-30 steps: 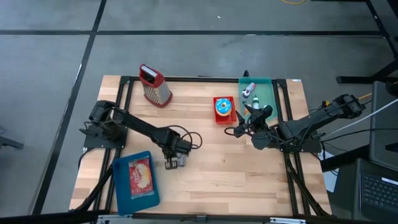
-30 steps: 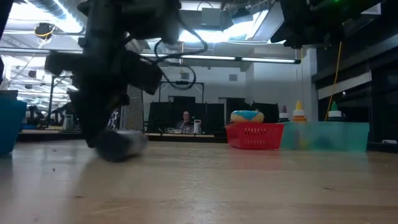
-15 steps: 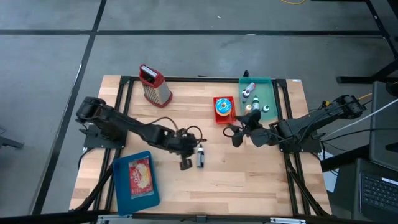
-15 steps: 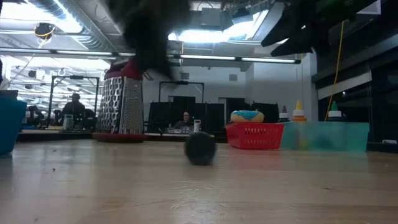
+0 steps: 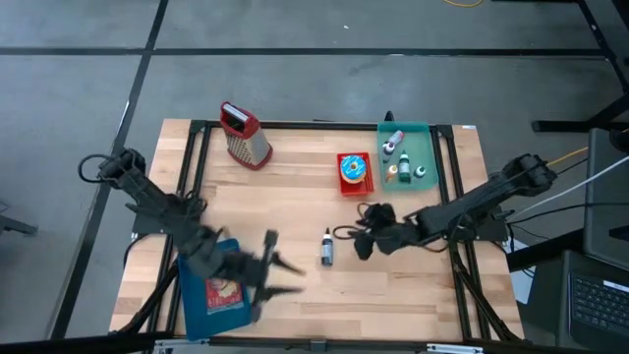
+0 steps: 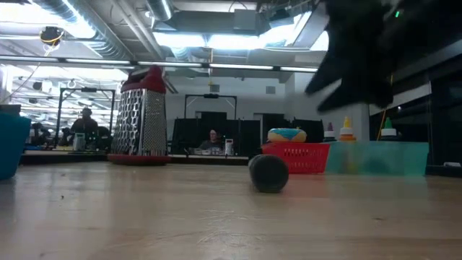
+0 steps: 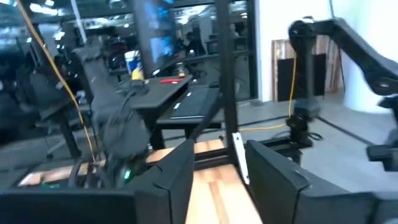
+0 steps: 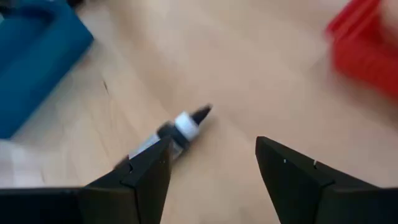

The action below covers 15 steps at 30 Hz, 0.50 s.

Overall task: Pick & Place Food Item
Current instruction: Put the black food coloring bottle into the light green bin

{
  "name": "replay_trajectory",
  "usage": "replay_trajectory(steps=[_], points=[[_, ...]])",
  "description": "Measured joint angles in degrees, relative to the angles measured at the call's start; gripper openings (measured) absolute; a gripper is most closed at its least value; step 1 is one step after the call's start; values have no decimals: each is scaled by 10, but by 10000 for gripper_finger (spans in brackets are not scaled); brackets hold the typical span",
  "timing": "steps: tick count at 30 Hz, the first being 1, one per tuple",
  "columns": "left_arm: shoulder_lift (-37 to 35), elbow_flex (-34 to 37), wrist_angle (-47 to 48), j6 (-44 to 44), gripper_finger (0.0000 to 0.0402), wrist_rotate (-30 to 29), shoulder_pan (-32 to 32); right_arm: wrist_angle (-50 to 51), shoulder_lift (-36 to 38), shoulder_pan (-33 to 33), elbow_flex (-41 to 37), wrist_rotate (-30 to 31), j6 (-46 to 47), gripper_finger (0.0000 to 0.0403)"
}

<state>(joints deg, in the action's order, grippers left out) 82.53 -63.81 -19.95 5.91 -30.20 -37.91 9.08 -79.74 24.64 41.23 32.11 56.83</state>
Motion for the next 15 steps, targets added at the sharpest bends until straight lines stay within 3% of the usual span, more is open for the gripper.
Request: replay_trajectory(steps=[4,8,15], points=[[2,0,0,28,171,-65,-80,-40,-62,1,7,-48,24,235],[18,0,2,29,209,-107,-143,-41,-76,1,50,-75,17,253],[38,0,0,34,259,-143,-217,68,-87,0,156,-60,84,280]])
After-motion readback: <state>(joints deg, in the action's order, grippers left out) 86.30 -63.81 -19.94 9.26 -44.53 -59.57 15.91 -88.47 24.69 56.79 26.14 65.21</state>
